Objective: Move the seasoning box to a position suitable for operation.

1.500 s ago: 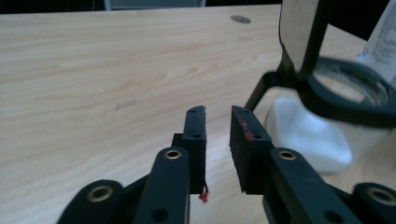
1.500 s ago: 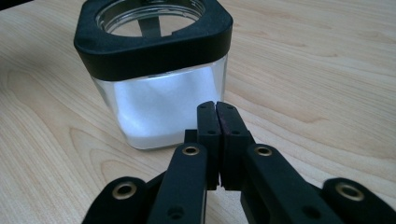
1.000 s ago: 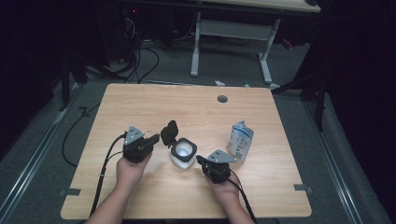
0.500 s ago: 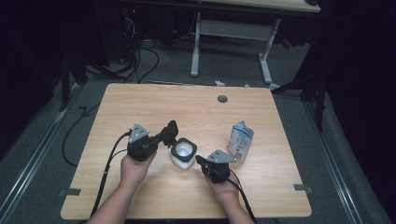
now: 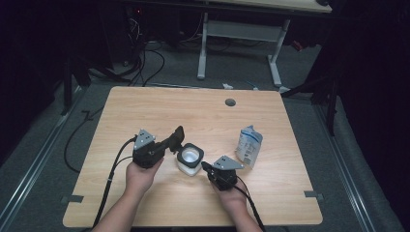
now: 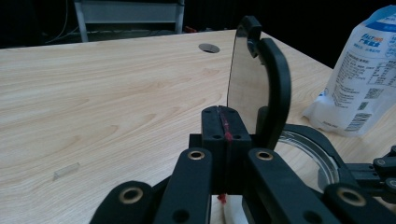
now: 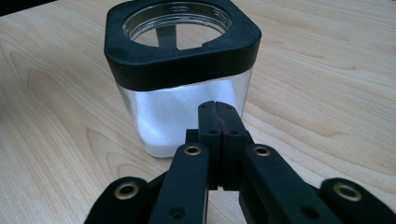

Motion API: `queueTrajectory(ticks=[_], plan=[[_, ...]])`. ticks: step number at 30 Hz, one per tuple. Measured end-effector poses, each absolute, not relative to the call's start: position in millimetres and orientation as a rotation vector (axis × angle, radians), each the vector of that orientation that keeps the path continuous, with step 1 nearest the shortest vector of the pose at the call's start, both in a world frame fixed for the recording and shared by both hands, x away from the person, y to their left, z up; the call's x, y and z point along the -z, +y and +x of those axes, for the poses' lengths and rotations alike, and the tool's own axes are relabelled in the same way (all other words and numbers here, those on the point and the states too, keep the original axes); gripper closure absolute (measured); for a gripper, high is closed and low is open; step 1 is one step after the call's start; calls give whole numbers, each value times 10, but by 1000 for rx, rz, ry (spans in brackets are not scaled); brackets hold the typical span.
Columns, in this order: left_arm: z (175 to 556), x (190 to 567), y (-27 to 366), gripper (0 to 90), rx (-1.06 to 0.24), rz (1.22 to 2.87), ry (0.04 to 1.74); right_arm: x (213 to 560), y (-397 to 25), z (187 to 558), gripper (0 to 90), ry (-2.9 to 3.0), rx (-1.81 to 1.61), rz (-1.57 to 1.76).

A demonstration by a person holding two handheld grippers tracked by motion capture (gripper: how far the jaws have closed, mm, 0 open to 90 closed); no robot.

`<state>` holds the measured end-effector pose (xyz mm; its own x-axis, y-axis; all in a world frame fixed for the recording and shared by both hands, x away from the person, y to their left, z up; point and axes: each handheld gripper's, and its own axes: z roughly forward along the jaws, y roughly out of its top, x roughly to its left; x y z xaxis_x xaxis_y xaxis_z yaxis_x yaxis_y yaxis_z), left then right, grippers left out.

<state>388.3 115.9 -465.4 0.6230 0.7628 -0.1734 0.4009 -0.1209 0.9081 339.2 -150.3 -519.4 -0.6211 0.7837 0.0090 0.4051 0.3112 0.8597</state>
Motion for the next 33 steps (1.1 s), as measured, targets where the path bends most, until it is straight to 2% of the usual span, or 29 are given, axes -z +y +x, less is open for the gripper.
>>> queueTrajectory(ticks=[17,33], plan=[[3760,4707,1033,900,-395,1775,895,5191,-1487,3371,898,2174,-1242,1048],[3761,5023,1120,900,-377,1817,979,5194,-1482,3366,897,2181,-1236,1045]])
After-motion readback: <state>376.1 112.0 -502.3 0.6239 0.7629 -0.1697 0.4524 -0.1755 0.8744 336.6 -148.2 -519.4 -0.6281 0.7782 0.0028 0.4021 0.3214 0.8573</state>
